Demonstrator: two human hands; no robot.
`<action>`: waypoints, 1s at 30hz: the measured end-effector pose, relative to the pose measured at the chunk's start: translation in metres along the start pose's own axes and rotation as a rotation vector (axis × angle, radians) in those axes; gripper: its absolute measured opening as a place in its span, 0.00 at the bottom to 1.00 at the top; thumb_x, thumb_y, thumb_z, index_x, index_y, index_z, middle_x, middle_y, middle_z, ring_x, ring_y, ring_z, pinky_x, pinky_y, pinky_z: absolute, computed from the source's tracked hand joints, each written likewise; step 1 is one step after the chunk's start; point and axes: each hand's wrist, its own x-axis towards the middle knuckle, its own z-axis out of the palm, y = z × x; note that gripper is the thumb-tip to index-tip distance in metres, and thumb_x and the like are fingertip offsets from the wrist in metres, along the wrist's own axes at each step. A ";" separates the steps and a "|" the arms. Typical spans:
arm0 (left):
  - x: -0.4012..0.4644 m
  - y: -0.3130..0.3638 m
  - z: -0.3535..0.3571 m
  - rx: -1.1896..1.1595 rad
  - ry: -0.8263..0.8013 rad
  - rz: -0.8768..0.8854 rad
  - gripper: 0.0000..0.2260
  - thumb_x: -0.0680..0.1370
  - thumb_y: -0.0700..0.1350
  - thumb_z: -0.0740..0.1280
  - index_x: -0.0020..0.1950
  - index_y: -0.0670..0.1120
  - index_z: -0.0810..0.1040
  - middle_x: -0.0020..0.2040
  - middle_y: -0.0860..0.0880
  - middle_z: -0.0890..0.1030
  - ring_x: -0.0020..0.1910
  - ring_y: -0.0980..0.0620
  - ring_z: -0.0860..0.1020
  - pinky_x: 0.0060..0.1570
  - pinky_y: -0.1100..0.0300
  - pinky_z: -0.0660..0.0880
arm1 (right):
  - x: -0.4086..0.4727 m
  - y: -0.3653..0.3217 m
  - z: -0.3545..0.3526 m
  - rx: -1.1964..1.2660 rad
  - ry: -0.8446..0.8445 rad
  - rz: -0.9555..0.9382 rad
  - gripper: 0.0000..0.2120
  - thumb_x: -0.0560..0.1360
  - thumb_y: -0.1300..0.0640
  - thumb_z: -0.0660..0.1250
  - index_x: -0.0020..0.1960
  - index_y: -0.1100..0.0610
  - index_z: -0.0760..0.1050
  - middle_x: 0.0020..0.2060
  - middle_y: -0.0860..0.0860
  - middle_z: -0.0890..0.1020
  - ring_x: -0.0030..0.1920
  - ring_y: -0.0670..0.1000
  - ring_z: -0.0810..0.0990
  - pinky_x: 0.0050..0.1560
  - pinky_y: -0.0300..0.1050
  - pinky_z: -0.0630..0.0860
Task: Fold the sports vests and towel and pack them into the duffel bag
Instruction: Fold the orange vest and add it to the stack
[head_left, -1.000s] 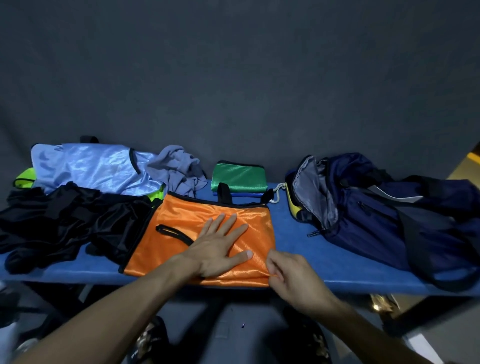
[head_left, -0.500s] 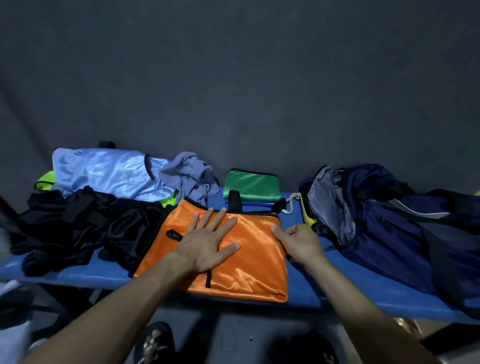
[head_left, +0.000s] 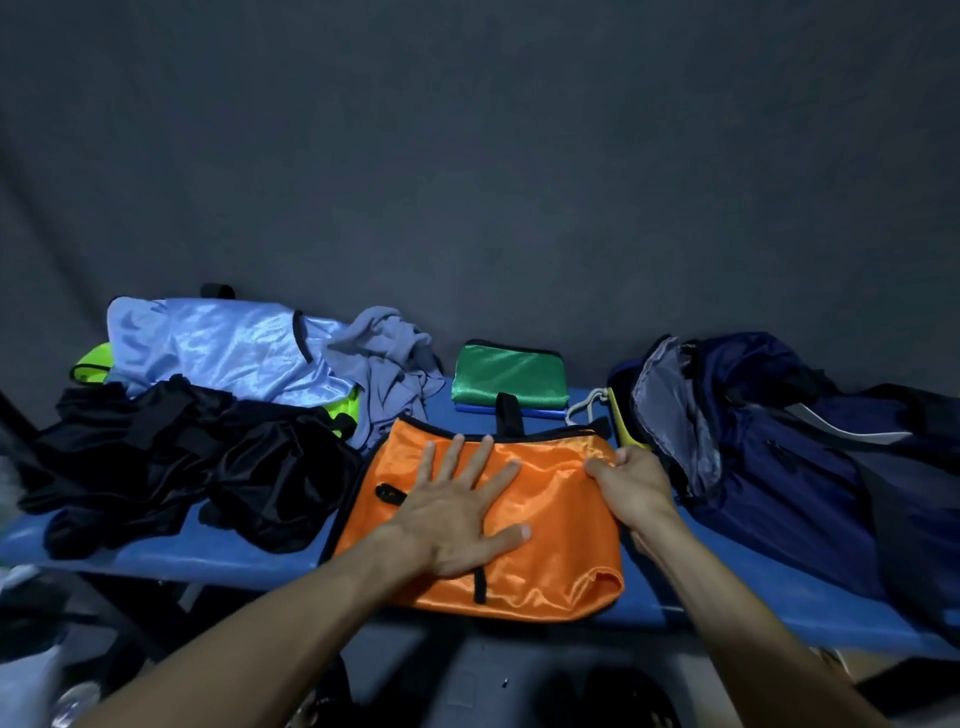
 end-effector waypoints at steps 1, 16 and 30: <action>0.001 0.003 -0.001 0.006 0.007 0.005 0.39 0.75 0.78 0.44 0.81 0.63 0.36 0.81 0.51 0.32 0.79 0.42 0.29 0.75 0.35 0.30 | -0.004 0.000 -0.004 0.030 -0.013 0.009 0.09 0.78 0.54 0.71 0.45 0.58 0.74 0.42 0.57 0.84 0.39 0.54 0.83 0.41 0.50 0.80; -0.005 -0.029 -0.003 0.004 0.029 0.022 0.38 0.74 0.79 0.43 0.81 0.65 0.41 0.82 0.56 0.37 0.80 0.46 0.32 0.74 0.34 0.29 | -0.037 -0.012 -0.012 0.406 -0.283 0.112 0.15 0.75 0.70 0.70 0.56 0.54 0.75 0.48 0.60 0.84 0.44 0.59 0.84 0.44 0.54 0.83; -0.006 -0.045 -0.024 -0.474 0.218 0.156 0.22 0.84 0.64 0.56 0.75 0.59 0.70 0.73 0.55 0.74 0.72 0.56 0.69 0.76 0.48 0.63 | -0.063 -0.059 0.035 0.416 -0.378 -0.179 0.25 0.75 0.69 0.68 0.70 0.54 0.72 0.35 0.53 0.84 0.32 0.51 0.80 0.32 0.42 0.77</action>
